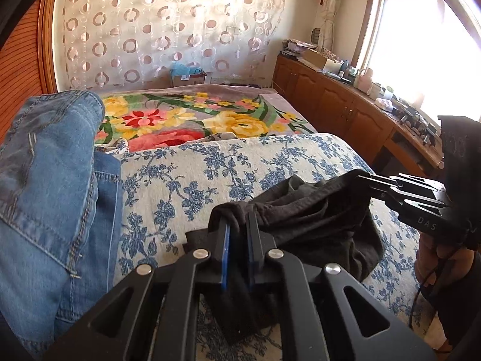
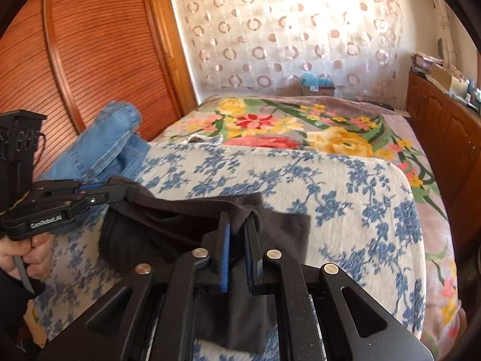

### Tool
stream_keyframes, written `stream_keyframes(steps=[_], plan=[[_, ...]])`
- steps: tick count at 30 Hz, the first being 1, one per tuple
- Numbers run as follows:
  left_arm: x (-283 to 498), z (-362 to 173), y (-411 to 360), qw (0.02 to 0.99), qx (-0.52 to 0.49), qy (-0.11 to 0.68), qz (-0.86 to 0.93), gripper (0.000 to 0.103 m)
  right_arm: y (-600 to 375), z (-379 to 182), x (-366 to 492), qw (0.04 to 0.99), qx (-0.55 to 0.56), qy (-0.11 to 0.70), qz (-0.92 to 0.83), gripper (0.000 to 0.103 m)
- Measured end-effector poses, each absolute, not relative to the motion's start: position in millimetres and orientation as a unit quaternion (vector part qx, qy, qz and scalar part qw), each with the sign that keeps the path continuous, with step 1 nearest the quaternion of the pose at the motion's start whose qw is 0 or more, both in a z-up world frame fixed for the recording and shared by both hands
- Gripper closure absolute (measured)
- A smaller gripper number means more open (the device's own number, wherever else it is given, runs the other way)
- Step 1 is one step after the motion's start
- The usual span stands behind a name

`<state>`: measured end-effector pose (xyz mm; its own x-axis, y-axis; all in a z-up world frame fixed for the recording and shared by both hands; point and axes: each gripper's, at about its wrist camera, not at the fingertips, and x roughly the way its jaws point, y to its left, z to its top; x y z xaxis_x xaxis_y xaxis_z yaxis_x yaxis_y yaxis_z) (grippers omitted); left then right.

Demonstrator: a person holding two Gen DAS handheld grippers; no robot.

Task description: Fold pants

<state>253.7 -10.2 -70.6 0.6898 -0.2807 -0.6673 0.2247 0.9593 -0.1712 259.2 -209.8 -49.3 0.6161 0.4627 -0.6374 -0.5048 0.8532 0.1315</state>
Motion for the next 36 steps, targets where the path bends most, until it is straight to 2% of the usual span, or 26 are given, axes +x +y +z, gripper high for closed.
stream_keyframes(steps=[2,3,4,5,7,9,14,26,36], plan=[[256,-73,-12,0.917,-0.029,0.372,-0.14,0.088,-212,-50,261,0.898,-0.025,0.346,0.27,0.084],[257,-74,-12,0.915,-0.032,0.376,-0.145,0.079,-213,-51,262,0.897,-0.025,0.348,0.271,0.079],[257,-74,-12,0.913,-0.034,0.378,-0.149,0.073,-213,-51,261,0.897,-0.026,0.349,0.271,0.078],[256,-74,-11,0.914,-0.034,0.377,-0.148,0.061,-215,-51,259,0.897,-0.029,0.349,0.27,0.077],[253,-73,-12,0.917,-0.025,0.372,-0.144,0.057,-216,-50,256,0.898,-0.032,0.346,0.269,0.073],[250,-72,-11,0.918,-0.022,0.369,-0.143,0.053,-220,-47,251,0.9,-0.028,0.342,0.269,0.065],[242,-75,-8,0.918,-0.021,0.37,-0.141,0.051,-221,-49,241,0.89,-0.039,0.35,0.289,0.054],[244,-95,-9,0.91,-0.014,0.392,-0.135,0.051,-197,-80,266,0.877,-0.096,0.385,0.271,0.052],[244,-103,-9,0.907,-0.014,0.4,-0.133,0.051,-203,-77,291,0.897,-0.098,0.365,0.231,0.052]])
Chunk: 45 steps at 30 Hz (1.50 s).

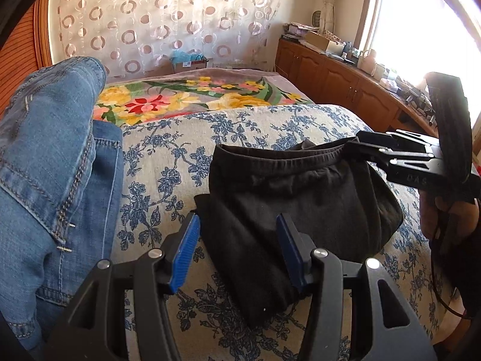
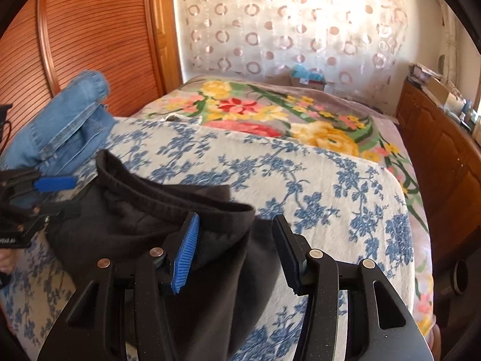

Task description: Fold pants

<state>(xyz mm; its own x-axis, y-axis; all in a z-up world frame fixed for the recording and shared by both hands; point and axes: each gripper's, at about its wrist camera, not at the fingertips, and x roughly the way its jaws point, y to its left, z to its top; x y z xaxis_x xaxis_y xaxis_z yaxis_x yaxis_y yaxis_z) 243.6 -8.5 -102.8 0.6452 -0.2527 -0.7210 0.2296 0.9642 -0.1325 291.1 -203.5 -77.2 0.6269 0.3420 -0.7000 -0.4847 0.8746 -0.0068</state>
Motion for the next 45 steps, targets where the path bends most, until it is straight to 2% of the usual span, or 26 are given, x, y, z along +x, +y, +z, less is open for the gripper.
stream_keyframes(steps=[7,14,19,22,27,32,41,43,45], plan=[[243,-106,-9,0.905,-0.015,0.403,-0.133,0.051,-220,-64,279,0.9,-0.069,0.362,0.233,0.052],[245,-112,-12,0.903,-0.004,0.41,-0.131,0.051,-231,-74,244,0.878,-0.067,0.404,0.249,0.053],[247,-117,-17,0.9,0.002,0.417,-0.127,0.05,-230,-81,234,0.87,-0.05,0.416,0.258,0.063],[246,-120,-18,0.899,0.002,0.42,-0.125,0.049,-224,-83,232,0.865,-0.053,0.421,0.27,0.074],[247,-124,-16,0.9,0.001,0.419,-0.121,0.043,-221,-86,233,0.855,-0.056,0.433,0.279,0.1],[246,-125,-13,0.901,0.001,0.418,-0.117,0.039,-236,-76,226,0.864,-0.055,0.422,0.269,0.103],[247,-125,-13,0.9,0.002,0.42,-0.114,0.034,-247,-73,225,0.877,-0.048,0.412,0.243,0.101],[249,-126,-13,0.9,0.005,0.422,-0.108,0.029,-246,-71,229,0.879,-0.046,0.409,0.24,0.087],[252,-127,-10,0.9,0.001,0.426,-0.091,0.018,-246,-70,237,0.881,-0.043,0.407,0.237,0.061]])
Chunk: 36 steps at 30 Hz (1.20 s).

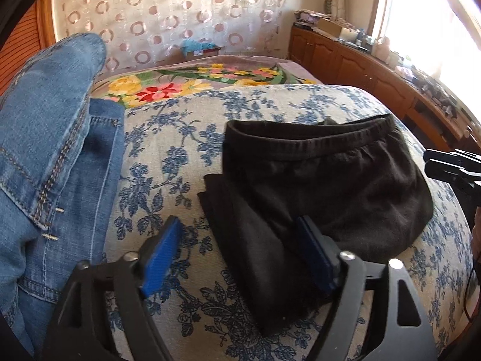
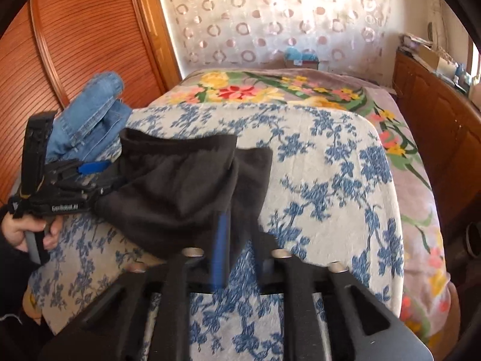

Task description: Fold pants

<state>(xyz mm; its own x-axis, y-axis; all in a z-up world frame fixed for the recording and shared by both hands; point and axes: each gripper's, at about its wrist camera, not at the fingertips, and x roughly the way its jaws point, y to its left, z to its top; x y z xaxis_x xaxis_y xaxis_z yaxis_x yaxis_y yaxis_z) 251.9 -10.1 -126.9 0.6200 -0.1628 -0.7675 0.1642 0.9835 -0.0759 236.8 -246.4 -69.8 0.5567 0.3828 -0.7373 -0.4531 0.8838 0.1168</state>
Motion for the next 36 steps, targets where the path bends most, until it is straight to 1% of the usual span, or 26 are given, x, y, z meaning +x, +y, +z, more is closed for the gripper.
stream_keyframes(steps=[2,4,7,10,11,12,18,22,26,29,31,33,36], plan=[[252,-127,-8,0.9,-0.001,0.427,-0.09,0.017,-245,-71,244,0.881,-0.043,0.406,0.238,0.053],[252,-127,-8,0.9,0.0,0.427,-0.09,0.017,-243,-73,252,0.882,-0.043,0.404,0.24,0.051],[253,-128,-7,0.9,-0.001,0.428,-0.09,0.017,-237,-78,263,0.878,-0.052,0.408,0.245,0.042],[254,-128,-7,0.899,0.001,0.428,-0.09,0.016,-230,-81,273,0.875,-0.057,0.41,0.252,0.037],[254,-128,-7,0.899,0.001,0.429,-0.09,0.016,-228,-83,276,0.873,-0.059,0.413,0.253,0.033],[254,-128,-7,0.899,0.001,0.429,-0.091,0.016,-226,-85,282,0.871,-0.06,0.418,0.252,0.031],[255,-125,-4,0.896,-0.006,0.434,-0.092,0.016,-226,-92,299,0.861,-0.046,0.432,0.263,0.028],[256,-114,1,0.902,-0.027,0.42,-0.096,0.016,-228,-87,296,0.867,-0.042,0.42,0.265,0.028],[266,-107,1,0.904,-0.025,0.415,-0.095,0.016,-231,-82,294,0.867,-0.026,0.412,0.278,0.028],[273,-106,1,0.903,-0.032,0.417,-0.1,0.028,-229,-83,294,0.866,-0.024,0.412,0.282,0.028],[276,-106,-1,0.901,-0.032,0.42,-0.106,0.032,-226,-87,295,0.862,-0.027,0.42,0.284,0.028],[280,-109,-2,0.897,-0.033,0.426,-0.113,0.043,-225,-91,296,0.859,-0.025,0.426,0.283,0.028],[284,-116,-1,0.89,-0.043,0.439,-0.116,0.043,-225,-95,298,0.856,-0.019,0.432,0.285,0.027]])
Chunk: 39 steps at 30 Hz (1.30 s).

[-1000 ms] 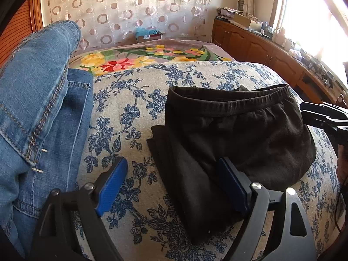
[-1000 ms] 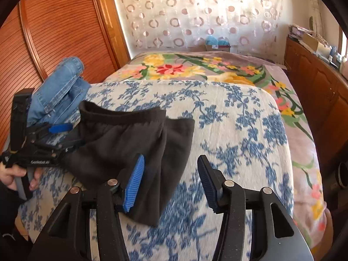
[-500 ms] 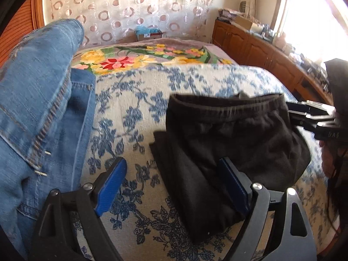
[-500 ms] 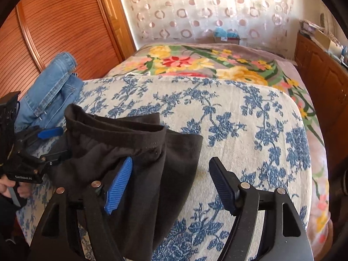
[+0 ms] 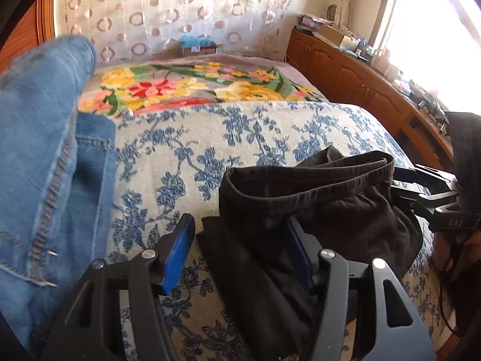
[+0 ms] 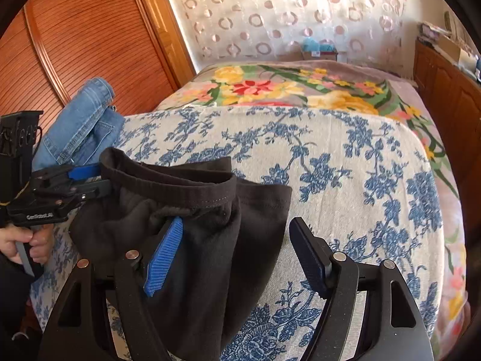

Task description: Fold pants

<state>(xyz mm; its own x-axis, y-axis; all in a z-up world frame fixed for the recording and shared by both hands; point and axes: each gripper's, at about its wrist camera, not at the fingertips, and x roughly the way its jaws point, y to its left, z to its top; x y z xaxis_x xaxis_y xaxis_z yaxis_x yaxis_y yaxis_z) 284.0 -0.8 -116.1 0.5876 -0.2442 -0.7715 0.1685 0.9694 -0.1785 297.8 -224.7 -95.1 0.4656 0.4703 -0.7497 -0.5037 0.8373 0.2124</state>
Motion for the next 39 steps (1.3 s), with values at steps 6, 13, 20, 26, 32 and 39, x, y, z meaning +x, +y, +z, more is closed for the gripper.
stream_keyframes(steps=[6,13,20,26,32,39], plan=[[282,-119,-3,0.893,-0.034,0.436,-0.109,0.043,-220,-96,296,0.858,-0.036,0.429,0.279,0.027],[279,-120,-5,0.894,-0.034,0.431,-0.117,0.057,-215,-95,297,0.848,-0.032,0.439,0.295,0.034],[281,-119,-2,0.89,-0.056,0.433,-0.133,0.064,-205,-95,293,0.84,-0.034,0.444,0.311,0.062],[284,-119,-1,0.891,-0.053,0.429,-0.136,0.077,-201,-97,292,0.835,-0.034,0.446,0.321,0.078],[275,-110,-3,0.893,-0.065,0.417,-0.155,0.092,-202,-89,287,0.845,-0.026,0.426,0.323,0.088],[247,-74,4,0.912,-0.075,0.37,-0.163,0.093,-201,-60,271,0.866,-0.028,0.382,0.321,0.089]])
